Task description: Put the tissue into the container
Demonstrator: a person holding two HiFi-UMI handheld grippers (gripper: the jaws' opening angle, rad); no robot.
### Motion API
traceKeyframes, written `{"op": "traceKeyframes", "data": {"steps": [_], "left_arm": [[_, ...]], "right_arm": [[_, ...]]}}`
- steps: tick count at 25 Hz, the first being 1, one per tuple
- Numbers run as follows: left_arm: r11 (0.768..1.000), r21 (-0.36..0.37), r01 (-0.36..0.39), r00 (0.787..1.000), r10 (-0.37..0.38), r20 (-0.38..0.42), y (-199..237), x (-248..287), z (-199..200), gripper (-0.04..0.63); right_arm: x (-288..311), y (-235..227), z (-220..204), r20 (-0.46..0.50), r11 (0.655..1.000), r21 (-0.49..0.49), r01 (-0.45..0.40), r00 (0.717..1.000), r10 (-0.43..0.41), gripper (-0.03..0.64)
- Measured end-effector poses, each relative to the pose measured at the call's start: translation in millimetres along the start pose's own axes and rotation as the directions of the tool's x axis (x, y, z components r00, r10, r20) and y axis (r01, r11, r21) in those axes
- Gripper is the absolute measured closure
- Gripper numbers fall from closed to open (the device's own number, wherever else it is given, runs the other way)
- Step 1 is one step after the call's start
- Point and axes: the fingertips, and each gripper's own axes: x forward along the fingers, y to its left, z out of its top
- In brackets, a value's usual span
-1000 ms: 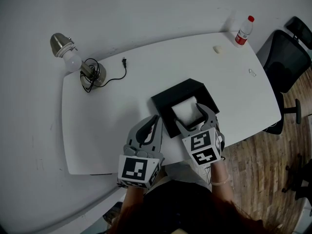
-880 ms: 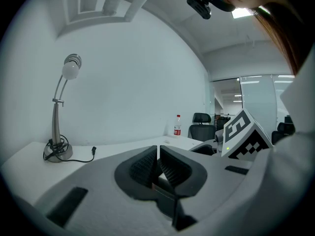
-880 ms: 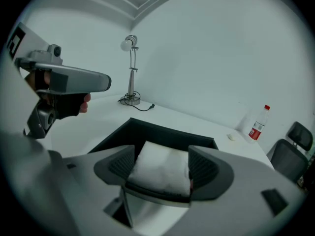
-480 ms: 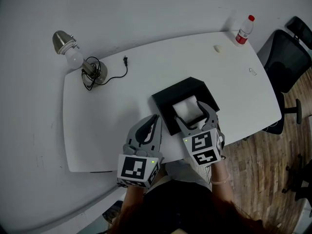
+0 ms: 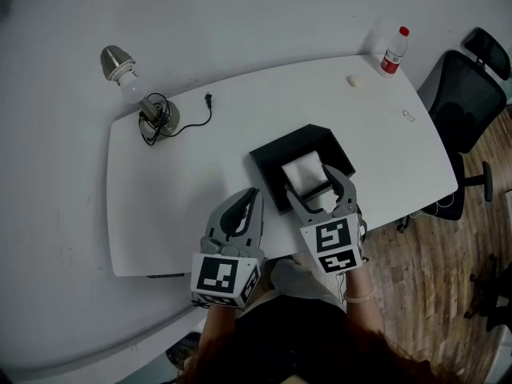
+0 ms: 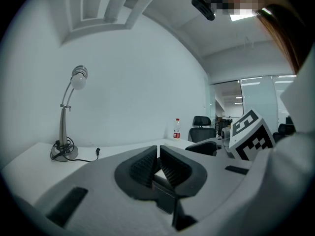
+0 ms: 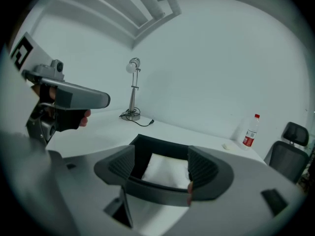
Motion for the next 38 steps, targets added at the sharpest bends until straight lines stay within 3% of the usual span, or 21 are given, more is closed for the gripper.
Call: {"op": "traceKeyframes", "data": {"steps": [2,5,18,26,38], "left_arm": [[1.0,0.001,-0.004,1.0,0.004,0.008,-2,-6,2,0.558],[1.0,0.002,-0.005,1.0,0.005,0.018,-5,-13,3,0.558],[1.0,0.022,-0.011,0.998,0.01,0.055,-28,-50,11,0.558],[1.0,0.022,-0.02,0.997,0.018,0.078,-43,-81,10,0.558],[0.999,0.034,-0.028,0.993,0.024,0.113,-78,-133,9,0.558]], "right_arm": [[-6,1,2,0.013,1.0,0.005,0.008,1.0,-0.008,0.27],[-15,1,6,0.032,1.0,0.004,0.03,0.999,-0.03,0.345],[-60,8,15,0.089,0.997,0.011,0.071,0.993,-0.072,0.441],[-95,21,16,0.128,0.995,0.014,0.099,0.987,-0.1,0.54],[-155,40,14,0.186,0.993,0.063,0.105,0.976,-0.115,0.575]]}}
